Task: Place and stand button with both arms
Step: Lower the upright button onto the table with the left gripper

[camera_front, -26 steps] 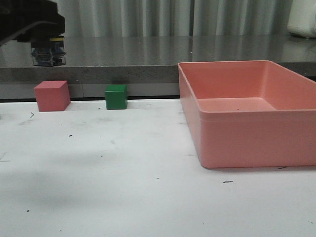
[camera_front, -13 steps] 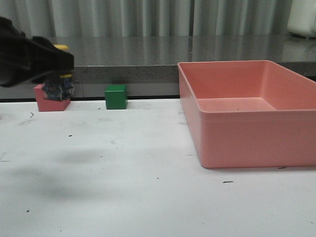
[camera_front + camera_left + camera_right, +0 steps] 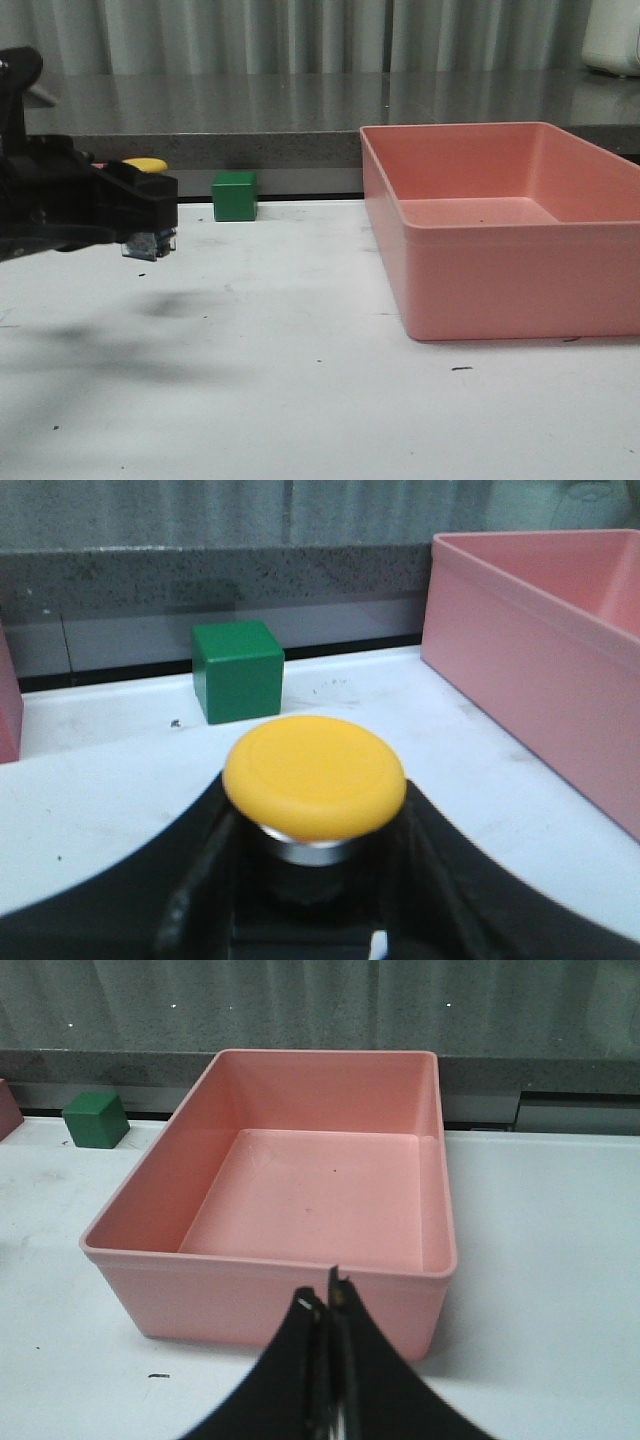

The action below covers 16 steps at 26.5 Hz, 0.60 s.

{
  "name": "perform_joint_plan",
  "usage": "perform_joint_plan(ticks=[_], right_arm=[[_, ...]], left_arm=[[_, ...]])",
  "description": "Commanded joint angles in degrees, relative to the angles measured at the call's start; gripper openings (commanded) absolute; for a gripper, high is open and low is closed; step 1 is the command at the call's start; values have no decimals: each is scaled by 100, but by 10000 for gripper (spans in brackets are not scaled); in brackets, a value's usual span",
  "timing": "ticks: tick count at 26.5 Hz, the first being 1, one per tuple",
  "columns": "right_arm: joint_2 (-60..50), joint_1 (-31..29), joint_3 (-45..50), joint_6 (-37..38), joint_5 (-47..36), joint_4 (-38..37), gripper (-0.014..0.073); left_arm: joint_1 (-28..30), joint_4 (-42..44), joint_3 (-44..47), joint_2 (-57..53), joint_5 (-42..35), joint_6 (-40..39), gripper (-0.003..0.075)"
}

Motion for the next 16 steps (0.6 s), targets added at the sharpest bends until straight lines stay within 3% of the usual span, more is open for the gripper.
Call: perform_joint_plan(ticks=[1, 16], right_arm=[[37, -18, -160, -37, -466, -56, -68], [37, -18, -160, -37, -466, -56, -68]], left_arm=[[-35, -41, -114, 74, -1152, -16, 157], [-35, -211, -114, 480, -1155, -16, 159]])
